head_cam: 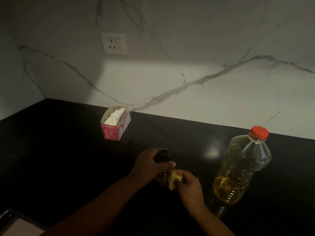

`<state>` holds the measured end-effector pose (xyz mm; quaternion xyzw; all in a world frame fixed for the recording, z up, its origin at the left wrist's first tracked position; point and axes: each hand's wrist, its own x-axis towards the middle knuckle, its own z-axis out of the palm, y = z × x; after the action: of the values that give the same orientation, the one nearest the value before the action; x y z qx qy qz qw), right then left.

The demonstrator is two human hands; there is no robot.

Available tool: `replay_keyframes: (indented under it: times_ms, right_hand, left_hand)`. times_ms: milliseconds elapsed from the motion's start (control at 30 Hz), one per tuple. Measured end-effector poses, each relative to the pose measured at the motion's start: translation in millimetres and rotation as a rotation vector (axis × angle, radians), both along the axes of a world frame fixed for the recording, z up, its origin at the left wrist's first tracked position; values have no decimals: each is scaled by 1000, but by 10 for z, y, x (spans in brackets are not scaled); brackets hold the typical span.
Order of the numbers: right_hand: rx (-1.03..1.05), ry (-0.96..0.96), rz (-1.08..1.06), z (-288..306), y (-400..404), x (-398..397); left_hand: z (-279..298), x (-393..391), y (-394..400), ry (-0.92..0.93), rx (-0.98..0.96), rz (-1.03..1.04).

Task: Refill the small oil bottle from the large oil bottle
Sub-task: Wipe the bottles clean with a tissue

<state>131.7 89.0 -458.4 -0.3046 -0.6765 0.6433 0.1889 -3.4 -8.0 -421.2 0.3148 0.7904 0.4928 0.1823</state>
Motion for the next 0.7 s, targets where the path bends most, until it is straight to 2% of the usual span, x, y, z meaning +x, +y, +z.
replay_keyframes:
  times_ms: [100, 300, 367, 433, 500, 567, 633, 700]
  right_hand:
    - [-64, -19, -33, -16, 17, -28]
    - [-51, 230, -86, 245, 66, -157]
    - [-15, 203, -65, 191, 23, -120]
    - [11, 86, -51, 50, -63, -62]
    - [33, -48, -36, -73, -136, -12]
    - [17, -81, -52, -96, -141, 3]
    - [-8, -5, -95, 11, -99, -22]
    - [-4, 111, -154, 184, -41, -60]
  left_hand:
    - [-8, -33, -61, -173, 63, -99]
    - [41, -142, -84, -292, 37, -289]
    - [93, -212, -64, -424, 3, -347]
    - [127, -274, -29, -479, -39, -381]
    - [158, -304, 4, -466, -87, -393]
    - [193, -290, 20, -410, -103, -417]
    - [210, -242, 16, -320, -90, -384]
    - [183, -200, -11, -165, -51, -249]
